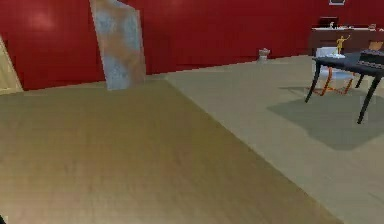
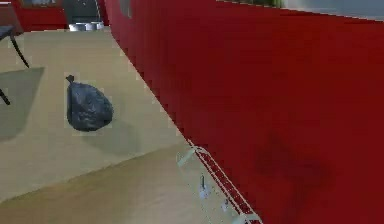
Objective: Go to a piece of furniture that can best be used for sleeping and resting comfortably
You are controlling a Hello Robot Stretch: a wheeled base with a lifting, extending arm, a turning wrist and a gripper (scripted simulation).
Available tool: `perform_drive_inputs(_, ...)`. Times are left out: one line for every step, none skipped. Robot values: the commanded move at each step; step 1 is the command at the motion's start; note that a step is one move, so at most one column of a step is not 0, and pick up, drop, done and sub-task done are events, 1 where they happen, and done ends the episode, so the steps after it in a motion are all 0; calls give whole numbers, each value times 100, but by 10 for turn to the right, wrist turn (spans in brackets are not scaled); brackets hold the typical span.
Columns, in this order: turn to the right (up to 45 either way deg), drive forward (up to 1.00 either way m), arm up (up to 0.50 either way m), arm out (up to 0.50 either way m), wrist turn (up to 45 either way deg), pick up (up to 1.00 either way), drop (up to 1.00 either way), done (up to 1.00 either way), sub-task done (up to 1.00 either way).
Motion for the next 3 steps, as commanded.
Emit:
perform_drive_inputs(-300,0,0,0,0,0,0,0,0)
perform_drive_inputs(0,100,0,0,0,0,0,0,0)
perform_drive_inputs(-60,0,0,0,0,0,0,0,0)
